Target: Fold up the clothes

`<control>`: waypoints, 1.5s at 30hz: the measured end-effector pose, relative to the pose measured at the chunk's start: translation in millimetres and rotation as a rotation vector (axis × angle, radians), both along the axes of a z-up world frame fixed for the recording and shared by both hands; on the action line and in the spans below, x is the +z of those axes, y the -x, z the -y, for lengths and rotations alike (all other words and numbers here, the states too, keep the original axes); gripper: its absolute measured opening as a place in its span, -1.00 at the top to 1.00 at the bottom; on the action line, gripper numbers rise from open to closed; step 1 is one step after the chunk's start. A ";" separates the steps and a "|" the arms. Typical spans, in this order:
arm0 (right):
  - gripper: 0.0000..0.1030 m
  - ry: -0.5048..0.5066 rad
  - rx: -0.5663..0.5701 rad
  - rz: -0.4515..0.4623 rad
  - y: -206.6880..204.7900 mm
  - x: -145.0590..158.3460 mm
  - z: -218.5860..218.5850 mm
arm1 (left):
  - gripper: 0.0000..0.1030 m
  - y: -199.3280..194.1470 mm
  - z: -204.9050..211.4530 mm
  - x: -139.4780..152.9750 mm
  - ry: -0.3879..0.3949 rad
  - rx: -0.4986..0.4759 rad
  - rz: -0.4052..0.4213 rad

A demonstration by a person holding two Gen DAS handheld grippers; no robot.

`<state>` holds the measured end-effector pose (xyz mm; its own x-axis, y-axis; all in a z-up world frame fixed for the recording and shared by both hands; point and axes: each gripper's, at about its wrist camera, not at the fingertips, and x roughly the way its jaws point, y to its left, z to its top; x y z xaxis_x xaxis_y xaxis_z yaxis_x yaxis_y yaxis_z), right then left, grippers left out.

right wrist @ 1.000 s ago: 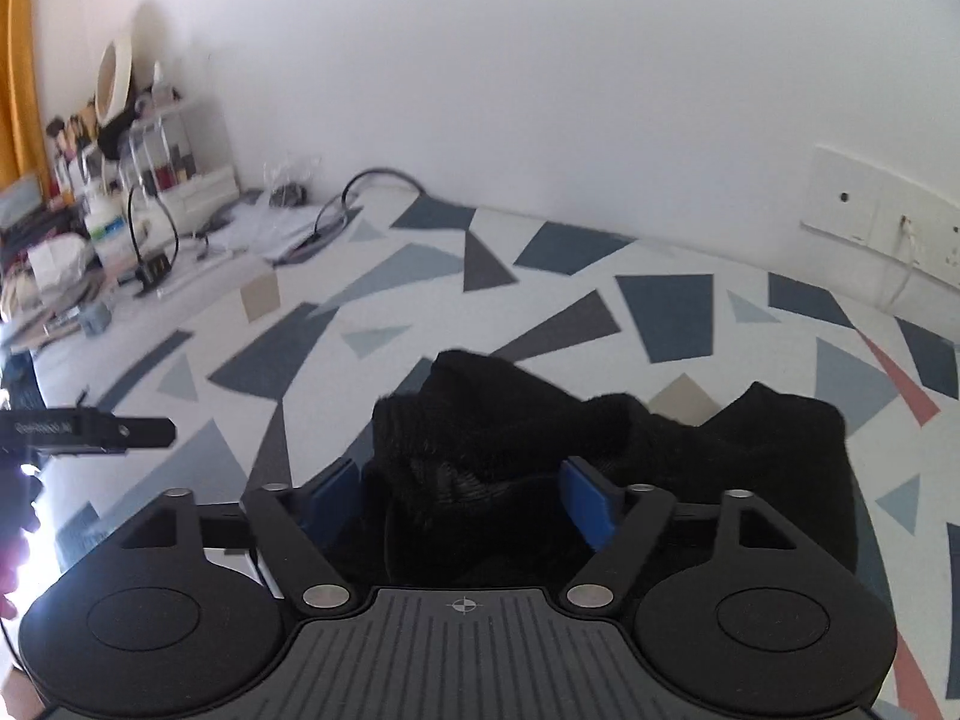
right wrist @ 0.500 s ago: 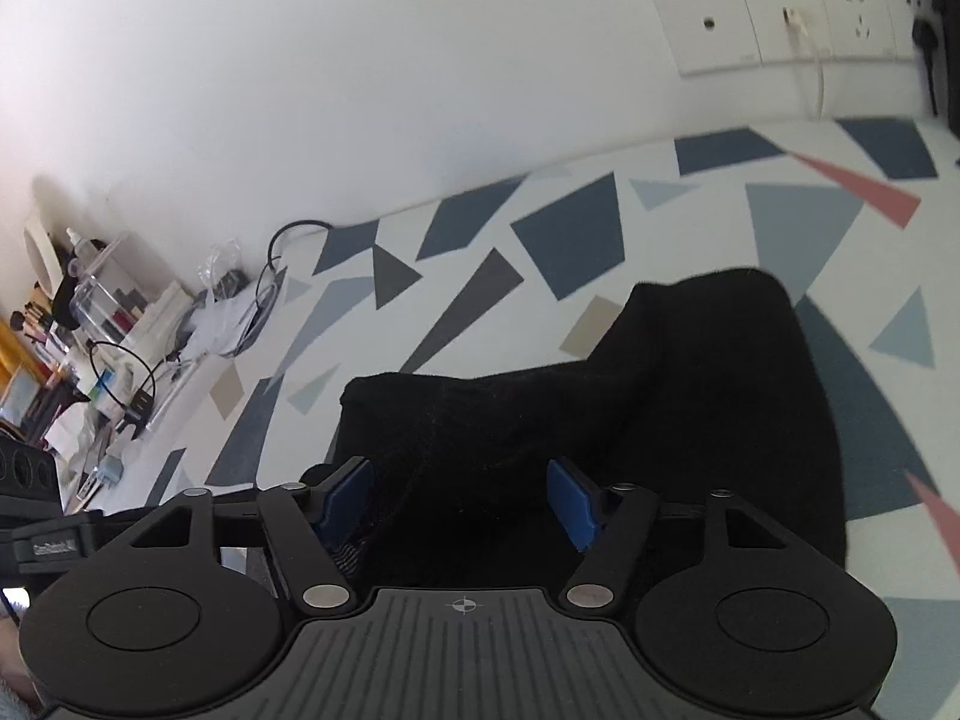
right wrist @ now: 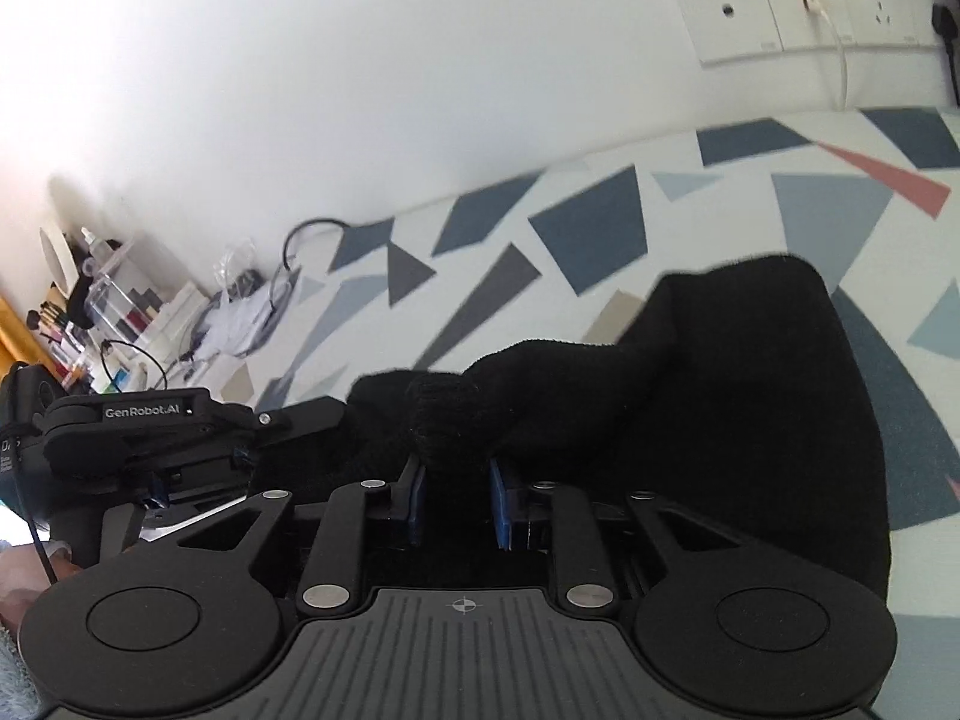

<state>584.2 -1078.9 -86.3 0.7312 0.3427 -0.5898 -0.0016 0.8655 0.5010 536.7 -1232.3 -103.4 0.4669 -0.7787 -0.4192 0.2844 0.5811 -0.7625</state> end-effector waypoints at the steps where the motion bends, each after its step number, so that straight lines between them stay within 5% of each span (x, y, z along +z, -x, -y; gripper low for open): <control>1: 0.62 0.011 0.008 0.034 -0.3 6.3 -2.6 | 0.87 -2.2 -1.6 2.7 -0.015 0.004 0.019; 5: 0.62 0.033 0.047 0.040 -26.3 8.1 -18.3 | 0.67 -7.4 -12.0 -2.3 -0.104 0.038 0.013; 7: 0.62 0.018 0.056 0.016 -42.2 -0.6 -26.1 | -0.51 -2.5 -22.7 -5.0 -0.140 0.057 -0.009; 8: 0.62 0.002 0.062 0.002 -49.1 -4.4 -29.4 | -0.60 2.3 -29.9 -5.4 -0.141 0.071 -0.010; 12: 0.58 -0.092 0.074 -0.039 -69.9 -12.3 -34.8 | -0.58 19.6 -44.9 -0.6 -0.178 0.016 0.026; 15: 0.41 -0.170 0.063 -0.094 -82.2 -19.4 -28.7 | -0.39 37.2 -34.1 10.4 -0.225 -0.132 0.103; 18: 0.20 -0.199 0.037 -0.109 -85.2 -17.0 -20.2 | -0.36 58.7 1.2 20.0 -0.354 -0.311 0.220; 21: -0.31 -0.210 -0.002 -0.075 -77.2 -3.8 -7.8 | -0.23 65.1 33.3 11.1 -0.460 -0.361 0.241; 24: -0.29 -0.205 -0.029 -0.040 -65.1 10.0 6.5 | 0.07 62.5 53.1 -0.2 -0.513 -0.374 0.217; 26: -0.30 -0.177 -0.054 -0.021 -53.7 17.2 18.3 | 0.30 56.8 55.8 -6.0 -0.524 -0.357 0.181; 28: -0.41 -0.121 -0.088 -0.013 -39.7 19.1 30.3 | 0.79 52.4 51.4 -6.6 -0.507 -0.343 0.151; 35: -0.47 0.214 -0.103 -0.113 -10.1 -6.3 41.5 | 0.91 57.7 4.0 13.8 -0.448 -0.220 0.154; 42: -0.57 0.345 -0.021 -0.159 -14.4 -32.1 15.1 | 0.89 63.3 -14.8 -5.2 -0.518 -0.203 0.099; 45: -0.72 0.380 -0.001 -0.163 -16.5 -32.9 6.5 | 0.69 60.2 -11.4 -6.7 -0.546 -0.180 0.089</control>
